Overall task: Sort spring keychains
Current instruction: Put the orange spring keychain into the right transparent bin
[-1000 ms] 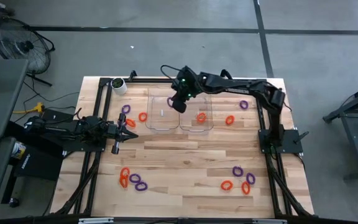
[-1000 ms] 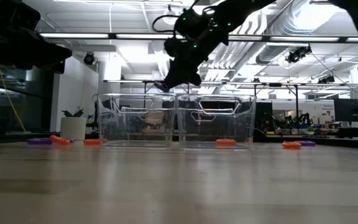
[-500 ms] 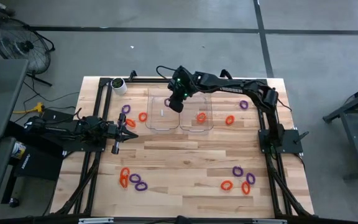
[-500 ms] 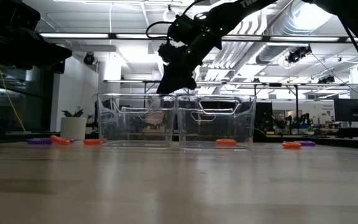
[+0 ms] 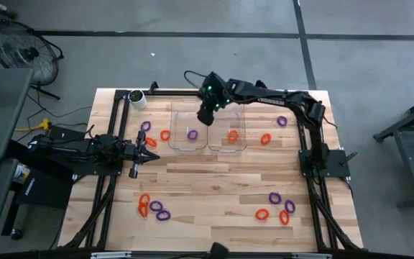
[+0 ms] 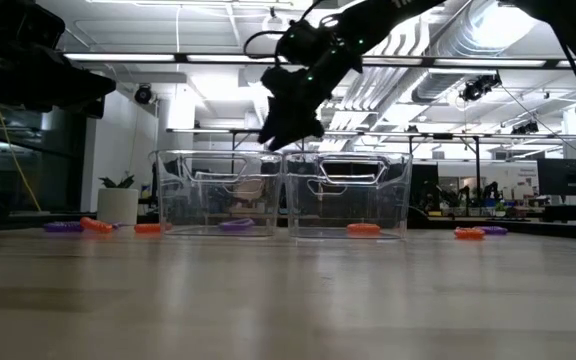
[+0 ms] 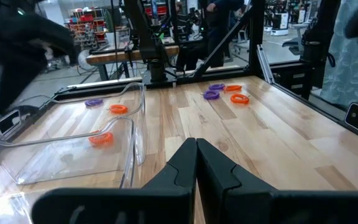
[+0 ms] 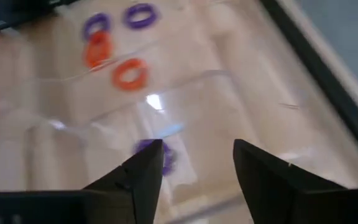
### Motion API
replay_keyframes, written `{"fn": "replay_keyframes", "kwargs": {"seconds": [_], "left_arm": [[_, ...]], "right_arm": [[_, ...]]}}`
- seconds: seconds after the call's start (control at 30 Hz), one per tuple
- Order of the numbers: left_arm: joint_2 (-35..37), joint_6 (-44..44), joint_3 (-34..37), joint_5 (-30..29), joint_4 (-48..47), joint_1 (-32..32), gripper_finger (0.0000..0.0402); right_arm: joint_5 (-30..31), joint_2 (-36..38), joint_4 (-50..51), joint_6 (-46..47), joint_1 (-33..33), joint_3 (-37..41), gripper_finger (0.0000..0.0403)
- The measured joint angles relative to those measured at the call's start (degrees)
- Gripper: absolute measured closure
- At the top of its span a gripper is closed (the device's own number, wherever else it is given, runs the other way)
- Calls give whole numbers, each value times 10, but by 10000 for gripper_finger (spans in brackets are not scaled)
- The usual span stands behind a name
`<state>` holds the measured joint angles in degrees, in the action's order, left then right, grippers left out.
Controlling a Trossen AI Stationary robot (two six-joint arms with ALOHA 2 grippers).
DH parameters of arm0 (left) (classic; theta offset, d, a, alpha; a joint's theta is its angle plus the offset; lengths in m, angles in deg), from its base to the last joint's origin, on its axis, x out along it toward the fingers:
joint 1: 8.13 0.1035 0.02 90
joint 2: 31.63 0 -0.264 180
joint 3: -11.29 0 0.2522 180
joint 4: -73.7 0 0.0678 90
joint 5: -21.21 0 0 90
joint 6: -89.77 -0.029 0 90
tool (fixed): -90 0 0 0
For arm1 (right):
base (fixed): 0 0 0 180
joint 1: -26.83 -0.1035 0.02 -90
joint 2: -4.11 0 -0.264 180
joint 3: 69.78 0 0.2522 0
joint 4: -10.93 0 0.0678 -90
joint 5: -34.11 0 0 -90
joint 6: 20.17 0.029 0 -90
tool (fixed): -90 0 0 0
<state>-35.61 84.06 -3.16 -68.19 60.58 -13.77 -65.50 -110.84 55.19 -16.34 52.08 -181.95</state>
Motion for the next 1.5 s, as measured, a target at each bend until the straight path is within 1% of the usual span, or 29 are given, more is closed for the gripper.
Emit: {"fn": "replay_keyframes", "kwargs": {"seconds": [0.13, 0.27, 0.43, 0.53, 0.73, 0.93, 1.1, 1.23, 1.37, 1.5], "left_arm": [[0, 0, 0, 0, 0, 0, 401], [0, 0, 0, 0, 0, 0, 401], [0, 0, 0, 0, 0, 0, 401], [0, 0, 0, 0, 0, 0, 401], [0, 0, 0, 0, 0, 0, 401], [0, 0, 0, 0, 0, 0, 401], [0, 0, 0, 0, 0, 0, 401], [0, 0, 0, 0, 0, 0, 401], [0, 0, 0, 0, 0, 0, 401], [0, 0, 0, 0, 0, 0, 401]], "right_arm": [[57, 30, 37, 4, 21, 0, 208], [126, 64, 95, 34, 45, 0, 208], [208, 87, 199, 71, 80, 0, 208], [232, 90, 266, 94, 104, 0, 208], [235, 90, 354, 122, 146, 0, 208], [237, 90, 409, 110, 178, 0, 208], [202, 91, 428, 85, 198, 10, 208], [166, 103, 426, 78, 215, 68, 208], [146, 131, 395, 94, 222, 164, 208], [133, 180, 346, 128, 221, 256, 208]]}}
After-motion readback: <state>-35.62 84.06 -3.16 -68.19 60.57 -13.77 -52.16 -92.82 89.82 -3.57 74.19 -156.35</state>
